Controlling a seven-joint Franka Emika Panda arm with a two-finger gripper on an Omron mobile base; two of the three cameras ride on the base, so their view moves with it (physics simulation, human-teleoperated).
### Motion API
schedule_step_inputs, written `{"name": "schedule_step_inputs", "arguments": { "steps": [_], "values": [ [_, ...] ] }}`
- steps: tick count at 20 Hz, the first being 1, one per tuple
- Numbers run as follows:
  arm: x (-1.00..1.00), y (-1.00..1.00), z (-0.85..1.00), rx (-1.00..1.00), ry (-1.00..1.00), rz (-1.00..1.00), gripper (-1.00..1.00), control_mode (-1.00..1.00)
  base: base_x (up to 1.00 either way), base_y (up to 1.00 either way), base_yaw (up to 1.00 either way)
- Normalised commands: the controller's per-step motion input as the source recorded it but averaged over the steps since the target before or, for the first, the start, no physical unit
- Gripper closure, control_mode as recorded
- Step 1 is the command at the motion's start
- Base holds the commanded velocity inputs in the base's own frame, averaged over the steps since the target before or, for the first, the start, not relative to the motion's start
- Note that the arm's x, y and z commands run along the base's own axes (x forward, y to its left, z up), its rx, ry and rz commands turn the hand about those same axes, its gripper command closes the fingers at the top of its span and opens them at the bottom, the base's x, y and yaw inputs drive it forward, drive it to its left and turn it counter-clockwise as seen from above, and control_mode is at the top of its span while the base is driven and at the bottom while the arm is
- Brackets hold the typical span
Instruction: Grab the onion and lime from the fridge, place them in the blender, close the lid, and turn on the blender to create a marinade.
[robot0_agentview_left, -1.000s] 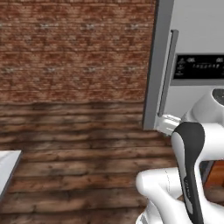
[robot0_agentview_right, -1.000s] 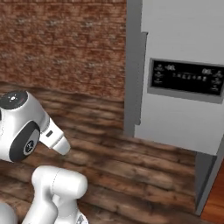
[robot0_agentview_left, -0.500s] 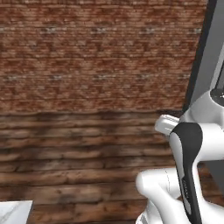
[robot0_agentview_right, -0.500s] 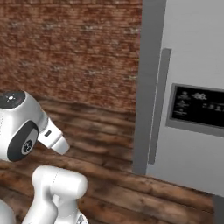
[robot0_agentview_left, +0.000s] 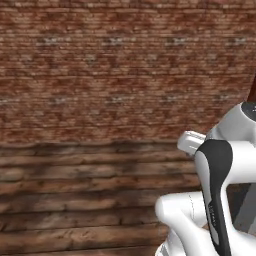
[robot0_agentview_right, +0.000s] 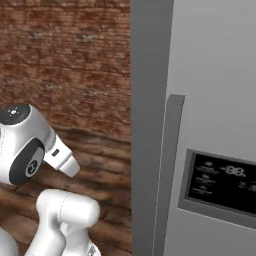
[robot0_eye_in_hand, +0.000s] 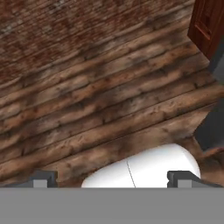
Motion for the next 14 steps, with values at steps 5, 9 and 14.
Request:
{"name": "schedule_step_inputs", "arguments": {
  "steps": [5, 9, 14],
  "values": [
    [0.00, 0.00, 0.00, 0.00, 0.00, 0.00, -1.00, 1.00, 1.00, 0.30, -0.07],
    [0.00, 0.00, 0.00, 0.00, 0.00, 0.00, -1.00, 1.00, 0.91, 0.40, -0.29],
    [0.00, 0.00, 0.00, 0.00, 0.00, 0.00, -1.00, 1.00, 0.73, 0.33, -0.61]
  ]
}}
